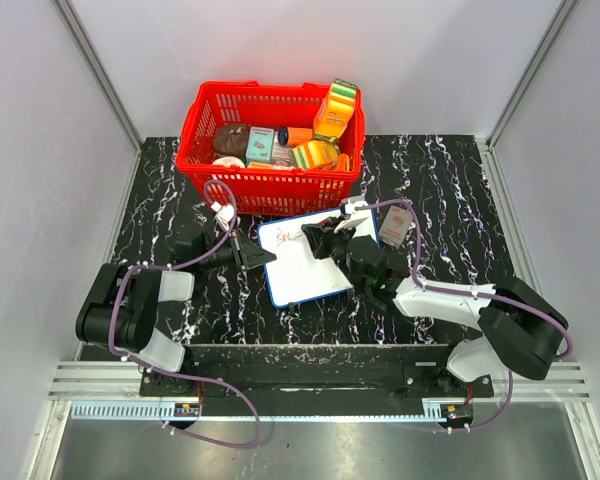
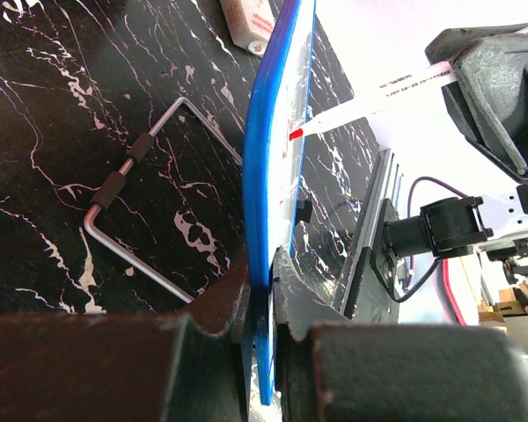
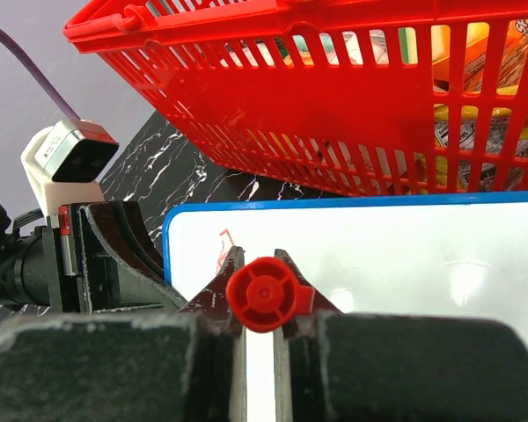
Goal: Write a sentence on the whiteboard
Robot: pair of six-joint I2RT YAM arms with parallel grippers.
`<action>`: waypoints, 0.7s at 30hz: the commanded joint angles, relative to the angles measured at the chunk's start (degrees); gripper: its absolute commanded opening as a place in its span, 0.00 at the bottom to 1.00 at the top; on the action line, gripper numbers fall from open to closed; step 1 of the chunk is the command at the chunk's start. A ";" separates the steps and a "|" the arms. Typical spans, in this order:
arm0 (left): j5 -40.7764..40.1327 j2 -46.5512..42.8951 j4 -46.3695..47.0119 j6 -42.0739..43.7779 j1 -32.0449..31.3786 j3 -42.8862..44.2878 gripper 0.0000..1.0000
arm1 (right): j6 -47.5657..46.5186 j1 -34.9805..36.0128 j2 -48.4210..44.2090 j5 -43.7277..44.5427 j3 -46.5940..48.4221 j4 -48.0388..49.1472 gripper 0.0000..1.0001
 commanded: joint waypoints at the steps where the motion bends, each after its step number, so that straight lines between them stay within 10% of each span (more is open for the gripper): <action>1: -2.96 -0.12 -0.22 5.70 -0.56 0.66 0.00 | 0.41 -0.46 -0.96 -0.54 -0.97 -1.61 0.00; 21: -2.88 -0.21 -0.31 5.79 -0.56 0.75 0.00 | -0.99 -1.78 -3.16 1.66 3.59 0.23 0.00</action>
